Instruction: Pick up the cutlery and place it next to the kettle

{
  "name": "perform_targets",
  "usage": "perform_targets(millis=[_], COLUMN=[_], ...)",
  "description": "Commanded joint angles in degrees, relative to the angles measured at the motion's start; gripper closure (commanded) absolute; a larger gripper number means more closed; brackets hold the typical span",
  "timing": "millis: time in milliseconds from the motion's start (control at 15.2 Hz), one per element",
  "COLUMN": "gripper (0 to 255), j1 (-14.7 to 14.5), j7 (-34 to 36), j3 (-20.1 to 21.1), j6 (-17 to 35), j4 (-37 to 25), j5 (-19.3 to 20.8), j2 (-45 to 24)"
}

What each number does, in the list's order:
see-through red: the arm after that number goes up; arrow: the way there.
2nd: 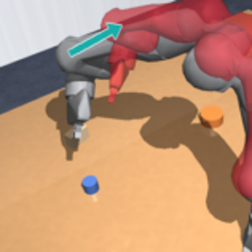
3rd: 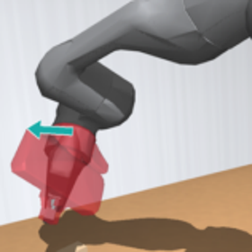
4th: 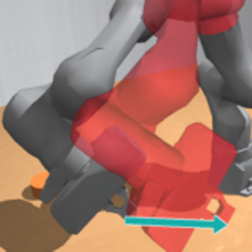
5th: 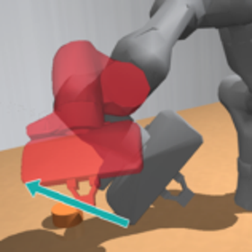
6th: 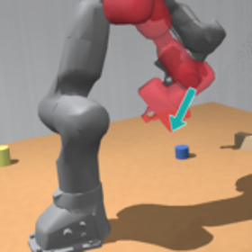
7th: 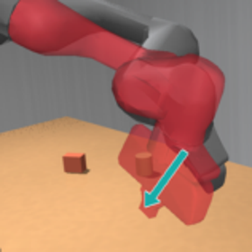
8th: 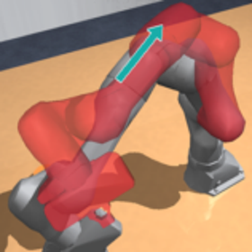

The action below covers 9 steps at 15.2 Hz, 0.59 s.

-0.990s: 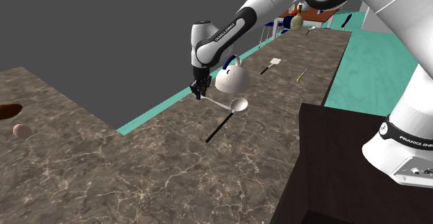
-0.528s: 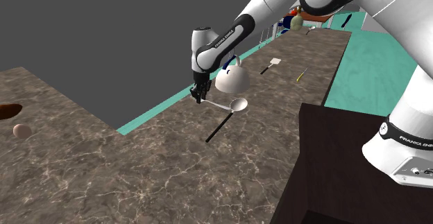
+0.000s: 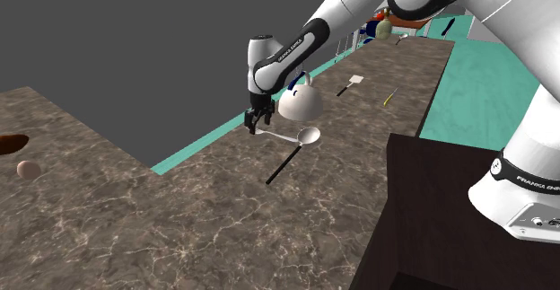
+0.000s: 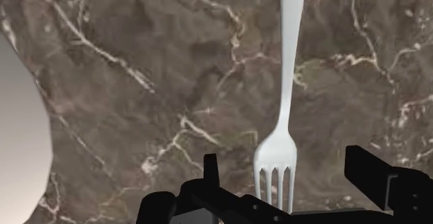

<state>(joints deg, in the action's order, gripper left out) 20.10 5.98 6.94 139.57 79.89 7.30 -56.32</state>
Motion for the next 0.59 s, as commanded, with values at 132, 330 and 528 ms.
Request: perform_targets(millis=[132, 330, 528], gripper=[0, 0, 0], j1=[0.2, 0.6, 0.6], j7=[0.0, -0.1, -0.1], j3=[0.1, 0.6, 0.6], j6=[-0.7, -2.9, -2.9], j4=[1.1, 3.5, 3.5], j5=[-0.1, -0.4, -0.4], j2=[1.7, 6.3, 6.3])
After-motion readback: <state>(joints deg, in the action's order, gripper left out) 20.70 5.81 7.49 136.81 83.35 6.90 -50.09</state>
